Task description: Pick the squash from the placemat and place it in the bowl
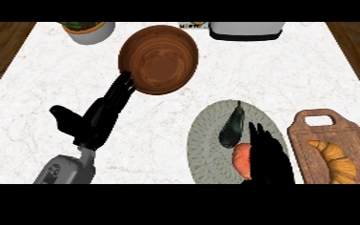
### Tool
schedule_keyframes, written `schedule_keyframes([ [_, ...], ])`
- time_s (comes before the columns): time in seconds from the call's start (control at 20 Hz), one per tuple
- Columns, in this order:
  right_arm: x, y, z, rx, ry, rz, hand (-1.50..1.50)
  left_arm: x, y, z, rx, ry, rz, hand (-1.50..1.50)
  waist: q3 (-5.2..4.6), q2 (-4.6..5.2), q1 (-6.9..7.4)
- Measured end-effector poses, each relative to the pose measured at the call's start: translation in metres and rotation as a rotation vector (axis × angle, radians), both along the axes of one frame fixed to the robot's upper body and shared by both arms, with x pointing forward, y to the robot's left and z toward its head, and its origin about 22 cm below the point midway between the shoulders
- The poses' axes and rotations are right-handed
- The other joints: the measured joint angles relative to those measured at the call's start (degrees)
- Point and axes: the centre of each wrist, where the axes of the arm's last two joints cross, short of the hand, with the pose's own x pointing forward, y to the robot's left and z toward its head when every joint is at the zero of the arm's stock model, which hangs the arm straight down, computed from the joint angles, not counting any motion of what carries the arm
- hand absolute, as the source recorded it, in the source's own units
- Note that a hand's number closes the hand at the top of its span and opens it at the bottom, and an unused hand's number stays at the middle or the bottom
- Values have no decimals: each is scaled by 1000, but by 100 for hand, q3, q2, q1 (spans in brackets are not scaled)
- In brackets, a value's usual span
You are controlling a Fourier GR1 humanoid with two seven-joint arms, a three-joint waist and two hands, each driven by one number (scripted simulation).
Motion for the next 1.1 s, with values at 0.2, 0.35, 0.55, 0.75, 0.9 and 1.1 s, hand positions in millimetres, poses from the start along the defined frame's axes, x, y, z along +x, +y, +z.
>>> schedule_keyframes([
  [0.2,6,-4,-9,-12,11,-20,-150,-6,2,-2,1,2,7,0,0,-1,5],
  [0.35,9,-1,-14,-21,9,-29,-150,-2,-2,0,2,-2,8,0,1,0,0],
  [0.55,9,-3,-22,-30,12,-45,-150,-3,7,1,2,8,6,0,1,0,0],
  [0.75,15,-1,-34,-29,15,-56,-150,-3,1,4,0,7,2,0,0,0,1],
  [0.9,14,-4,-43,-29,11,-69,-150,-2,-2,1,1,7,3,0,0,-1,-3],
  [1.1,14,-9,-47,-10,-21,-54,150,-6,1,-2,1,5,4,0,-3,-6,1],
])
